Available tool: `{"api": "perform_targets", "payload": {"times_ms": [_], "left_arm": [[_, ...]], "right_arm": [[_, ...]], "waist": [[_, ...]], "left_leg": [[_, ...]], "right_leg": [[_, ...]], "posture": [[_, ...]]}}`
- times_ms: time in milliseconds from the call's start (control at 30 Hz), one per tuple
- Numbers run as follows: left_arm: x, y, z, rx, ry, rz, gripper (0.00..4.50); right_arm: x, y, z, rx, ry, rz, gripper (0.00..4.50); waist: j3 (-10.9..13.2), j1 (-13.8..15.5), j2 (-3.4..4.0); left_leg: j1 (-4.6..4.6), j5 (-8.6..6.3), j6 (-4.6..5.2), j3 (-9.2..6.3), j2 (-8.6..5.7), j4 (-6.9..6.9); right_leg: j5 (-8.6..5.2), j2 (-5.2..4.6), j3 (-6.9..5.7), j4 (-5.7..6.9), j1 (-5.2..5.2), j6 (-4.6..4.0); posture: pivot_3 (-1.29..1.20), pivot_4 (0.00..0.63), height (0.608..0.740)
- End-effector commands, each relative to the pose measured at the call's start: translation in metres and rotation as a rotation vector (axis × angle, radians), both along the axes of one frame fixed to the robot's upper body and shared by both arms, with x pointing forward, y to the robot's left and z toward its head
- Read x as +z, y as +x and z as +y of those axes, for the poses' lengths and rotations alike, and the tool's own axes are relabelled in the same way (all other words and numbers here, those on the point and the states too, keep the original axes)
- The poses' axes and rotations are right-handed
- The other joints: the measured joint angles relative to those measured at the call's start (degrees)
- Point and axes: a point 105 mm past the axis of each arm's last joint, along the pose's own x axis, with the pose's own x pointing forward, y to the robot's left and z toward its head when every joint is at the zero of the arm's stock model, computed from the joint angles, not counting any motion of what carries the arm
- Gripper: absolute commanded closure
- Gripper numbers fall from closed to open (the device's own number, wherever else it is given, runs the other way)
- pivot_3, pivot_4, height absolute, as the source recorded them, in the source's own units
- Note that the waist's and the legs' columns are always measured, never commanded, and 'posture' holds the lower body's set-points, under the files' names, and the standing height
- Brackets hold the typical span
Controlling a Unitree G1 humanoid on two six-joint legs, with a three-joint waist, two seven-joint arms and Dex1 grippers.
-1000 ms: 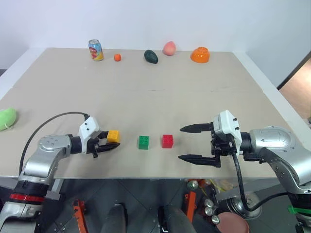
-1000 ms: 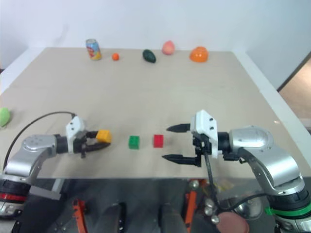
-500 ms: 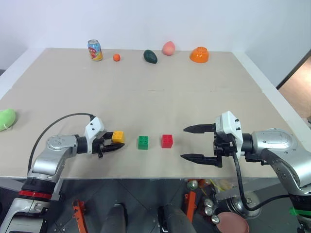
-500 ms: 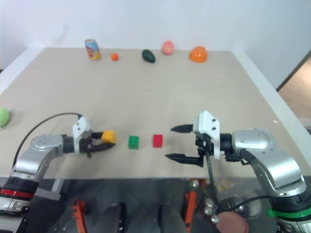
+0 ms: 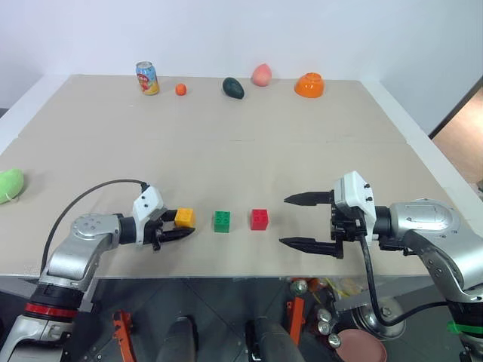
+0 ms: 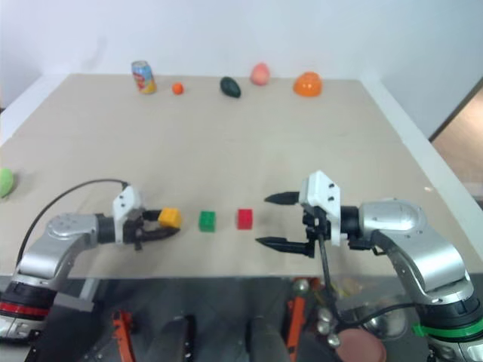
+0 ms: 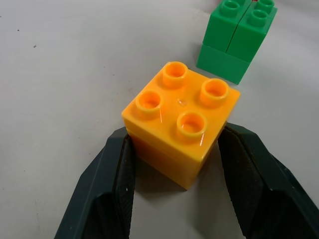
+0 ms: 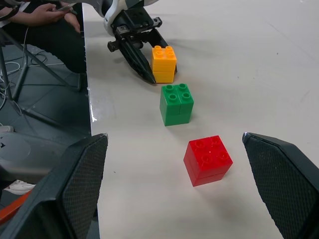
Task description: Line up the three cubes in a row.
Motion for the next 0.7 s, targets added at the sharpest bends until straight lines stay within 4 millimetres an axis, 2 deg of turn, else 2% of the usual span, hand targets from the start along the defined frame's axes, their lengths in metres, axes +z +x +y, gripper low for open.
{"api": "perform_targets", "payload": {"times_ms": [33,200,233,367,400,533,700], "left_arm": [[-0.004,-0.002,0.003,-0.010,0.053,-0.022,2.59],[-0.014,0.000,0.003,-0.005,0.095,-0.030,2.59],[-0.014,0.000,0.002,-0.002,0.081,-0.019,1.56],[-0.010,-0.001,-0.002,-0.012,0.054,-0.003,0.20],[-0.009,0.002,-0.002,0.000,0.057,-0.014,0.04],[-0.005,0.008,0.002,0.032,0.057,-0.038,0.04],[0.001,0.014,0.019,0.082,0.072,-0.045,0.04]], "right_arm": [[0.007,0.000,0.002,0.010,0.002,-0.040,0.00],[0.007,0.001,0.001,0.004,-0.001,-0.047,0.00],[0.007,0.001,0.001,0.003,-0.002,-0.048,0.00],[0.007,0.001,0.000,0.002,-0.005,-0.049,0.00],[0.007,0.001,-0.001,0.002,-0.005,-0.050,0.00],[0.008,0.002,0.000,0.007,-0.007,-0.053,0.00],[0.010,0.003,0.001,0.025,-0.012,-0.057,0.00]], "waist": [[0.0,0.0,0.00],[0.0,0.0,0.01],[0.0,0.0,0.01],[-0.1,0.0,0.06],[-0.1,0.0,0.06],[-0.1,0.0,0.06],[-0.1,0.0,0.06]], "left_leg": [[0.00,0.00,0.00,0.00,0.00,0.00],[0.02,0.00,0.00,0.00,0.00,0.00],[0.03,0.00,0.00,0.00,0.00,0.01],[0.08,0.00,0.00,0.00,0.00,0.01],[0.08,0.00,-0.01,0.00,0.00,0.01],[0.10,-0.04,-0.07,-0.04,0.00,0.01],[0.14,-0.06,-0.10,-0.06,0.00,0.01]], "right_leg": [[0.00,0.00,0.00,0.00,0.00,0.00],[0.00,-0.01,0.00,0.00,0.03,0.00],[0.00,-0.01,0.00,0.00,0.05,0.00],[0.01,-0.02,0.00,0.00,0.08,-0.02],[0.03,-0.02,0.00,0.00,0.08,-0.04],[0.07,-0.02,-0.03,0.00,0.10,-0.06],[0.09,-0.02,-0.05,0.00,0.08,-0.10]], "posture": [[0.00,0.150,0.738],[0.00,0.150,0.738],[0.00,0.150,0.738],[0.00,0.150,0.738],[0.00,0.150,0.738],[0.00,0.150,0.738],[0.00,0.150,0.738]]}}
